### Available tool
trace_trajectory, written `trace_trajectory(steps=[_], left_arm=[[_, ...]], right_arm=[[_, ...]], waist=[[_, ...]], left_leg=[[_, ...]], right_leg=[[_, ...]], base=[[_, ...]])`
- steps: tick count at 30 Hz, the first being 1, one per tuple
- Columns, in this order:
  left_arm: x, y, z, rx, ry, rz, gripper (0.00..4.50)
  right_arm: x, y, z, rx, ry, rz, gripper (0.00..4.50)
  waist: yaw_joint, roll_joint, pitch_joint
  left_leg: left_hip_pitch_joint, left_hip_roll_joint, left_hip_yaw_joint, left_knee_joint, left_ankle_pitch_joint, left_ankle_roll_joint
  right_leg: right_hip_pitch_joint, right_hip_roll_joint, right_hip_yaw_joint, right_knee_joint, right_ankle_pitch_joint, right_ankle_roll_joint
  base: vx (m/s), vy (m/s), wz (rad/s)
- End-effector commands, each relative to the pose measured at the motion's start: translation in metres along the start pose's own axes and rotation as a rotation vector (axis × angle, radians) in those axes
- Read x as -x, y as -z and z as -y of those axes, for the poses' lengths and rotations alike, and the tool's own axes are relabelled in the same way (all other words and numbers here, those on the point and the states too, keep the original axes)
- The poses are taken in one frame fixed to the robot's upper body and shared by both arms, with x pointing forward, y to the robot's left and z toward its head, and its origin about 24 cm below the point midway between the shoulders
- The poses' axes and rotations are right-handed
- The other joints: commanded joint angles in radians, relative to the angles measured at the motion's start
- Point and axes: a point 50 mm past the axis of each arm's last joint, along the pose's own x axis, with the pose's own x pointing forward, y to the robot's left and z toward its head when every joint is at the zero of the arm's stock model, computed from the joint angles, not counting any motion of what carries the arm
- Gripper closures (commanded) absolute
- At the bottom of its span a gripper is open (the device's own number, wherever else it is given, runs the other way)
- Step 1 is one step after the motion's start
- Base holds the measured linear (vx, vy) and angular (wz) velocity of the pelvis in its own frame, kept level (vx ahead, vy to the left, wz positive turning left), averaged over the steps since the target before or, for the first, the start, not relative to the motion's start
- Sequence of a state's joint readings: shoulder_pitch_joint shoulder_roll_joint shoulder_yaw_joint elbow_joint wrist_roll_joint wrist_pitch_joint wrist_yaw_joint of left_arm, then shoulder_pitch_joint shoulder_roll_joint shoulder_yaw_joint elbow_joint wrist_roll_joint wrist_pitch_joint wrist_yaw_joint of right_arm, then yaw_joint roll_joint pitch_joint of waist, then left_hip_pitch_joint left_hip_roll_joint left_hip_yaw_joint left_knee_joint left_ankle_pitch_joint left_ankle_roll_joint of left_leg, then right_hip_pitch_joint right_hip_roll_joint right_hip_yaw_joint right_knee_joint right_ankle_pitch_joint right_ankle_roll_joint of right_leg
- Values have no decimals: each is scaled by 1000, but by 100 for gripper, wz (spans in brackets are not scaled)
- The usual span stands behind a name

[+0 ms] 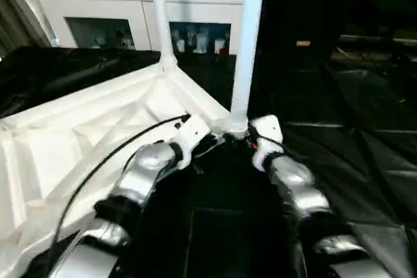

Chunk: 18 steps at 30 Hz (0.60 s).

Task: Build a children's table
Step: Rotate leg to tighten

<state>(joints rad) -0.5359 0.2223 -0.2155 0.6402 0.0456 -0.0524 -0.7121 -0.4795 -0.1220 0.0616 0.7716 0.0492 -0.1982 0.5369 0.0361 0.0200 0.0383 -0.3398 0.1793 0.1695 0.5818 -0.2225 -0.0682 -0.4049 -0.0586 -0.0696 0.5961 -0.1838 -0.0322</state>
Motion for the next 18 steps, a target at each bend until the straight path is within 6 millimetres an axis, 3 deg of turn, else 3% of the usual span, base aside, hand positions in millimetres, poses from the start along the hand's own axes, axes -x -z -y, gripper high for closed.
trace_trajectory(steps=[1, 3, 5, 7, 10, 14, 18], left_arm=[[6, 12, 8, 14, 90, -22, 450], [14, 16, 11, 5, 164, -22, 450], [19, 16, 13, 1, 222, -13, 450], [25, 15, 16, 9, 290, 7, 450], [33, 14, 18, 28, 364, 27, 450], [38, 13, 21, 35, 440, 31, 450], [39, 12, 23, 36, 467, 32, 450]], right_arm=[[1, -10, -4, 37, -114, 43, 69], [12, -14, 3, 76, -205, 62, 69], [20, -16, 8, 84, -258, 69, 69], [28, -17, 11, 108, -317, 61, 69], [35, -16, 13, 134, -387, 41, 69], [35, -15, 11, 156, -433, 15, 69], [35, -13, 7, 151, -469, 6, 69]], waist=[[11, -7, -58], [12, -7, -62], [13, -10, -65], [16, -8, -61], [23, -4, -56], [36, -5, -49], [47, -6, -50]], left_leg=[[-21, 48, -14, -57, -53, 130], [-20, 50, -12, -50, -3, 165], [-25, 52, -13, -44, 31, 196], [-22, 56, -11, -43, 30, 210], [-20, 62, -6, -45, -22, 188], [-13, 61, -2, -53, -106, 124], [-12, 59, -2, -56, -116, 89]], right_leg=[[64, -93, 57, -56, -69, -232], [65, -91, 53, -42, 43, -268], [67, -91, 52, -32, 98, -283], [62, -90, 49, -35, 87, -292], [58, -89, 49, -40, 2, -289], [52, -90, 53, -55, -144, -261], [53, -88, 56, -57, -171, -235]], base=[[0, 0, 0], [0, 0, 0], [0, 0, 0], [0, 0, 0], [0, 0, 0], [0, 0, 0], [0, 0, 0]])
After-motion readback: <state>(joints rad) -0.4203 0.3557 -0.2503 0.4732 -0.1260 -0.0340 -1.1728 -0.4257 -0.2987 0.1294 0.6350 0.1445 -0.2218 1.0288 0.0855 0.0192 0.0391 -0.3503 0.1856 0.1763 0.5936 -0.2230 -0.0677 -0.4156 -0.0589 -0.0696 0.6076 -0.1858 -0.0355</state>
